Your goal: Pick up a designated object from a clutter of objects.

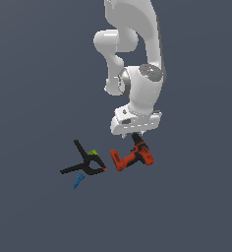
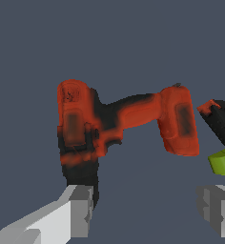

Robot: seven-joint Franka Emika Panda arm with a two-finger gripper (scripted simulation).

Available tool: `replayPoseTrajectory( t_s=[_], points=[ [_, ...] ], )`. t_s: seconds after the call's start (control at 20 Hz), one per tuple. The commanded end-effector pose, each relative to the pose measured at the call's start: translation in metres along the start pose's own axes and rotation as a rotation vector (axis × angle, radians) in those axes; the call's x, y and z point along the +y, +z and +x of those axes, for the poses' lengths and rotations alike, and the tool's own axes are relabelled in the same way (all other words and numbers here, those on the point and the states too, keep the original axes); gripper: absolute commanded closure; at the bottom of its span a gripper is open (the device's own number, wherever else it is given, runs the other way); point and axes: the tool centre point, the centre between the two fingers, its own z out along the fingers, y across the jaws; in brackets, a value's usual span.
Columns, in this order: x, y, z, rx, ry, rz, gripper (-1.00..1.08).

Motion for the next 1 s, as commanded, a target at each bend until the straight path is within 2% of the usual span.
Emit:
replayPoseTrajectory(
  t_s=[0.0,0.5,0.95],
  points=[
    [-0.013,0.017,-0.005,0.012,-0.034,0.003,-0.60],
    [-0.051,0.060,-0.026,0.041,-0.127,0.025,-0.60],
    [-0.060,0.069,-0.032,0.047,-0.148,0.032,-0.60]
  ],
)
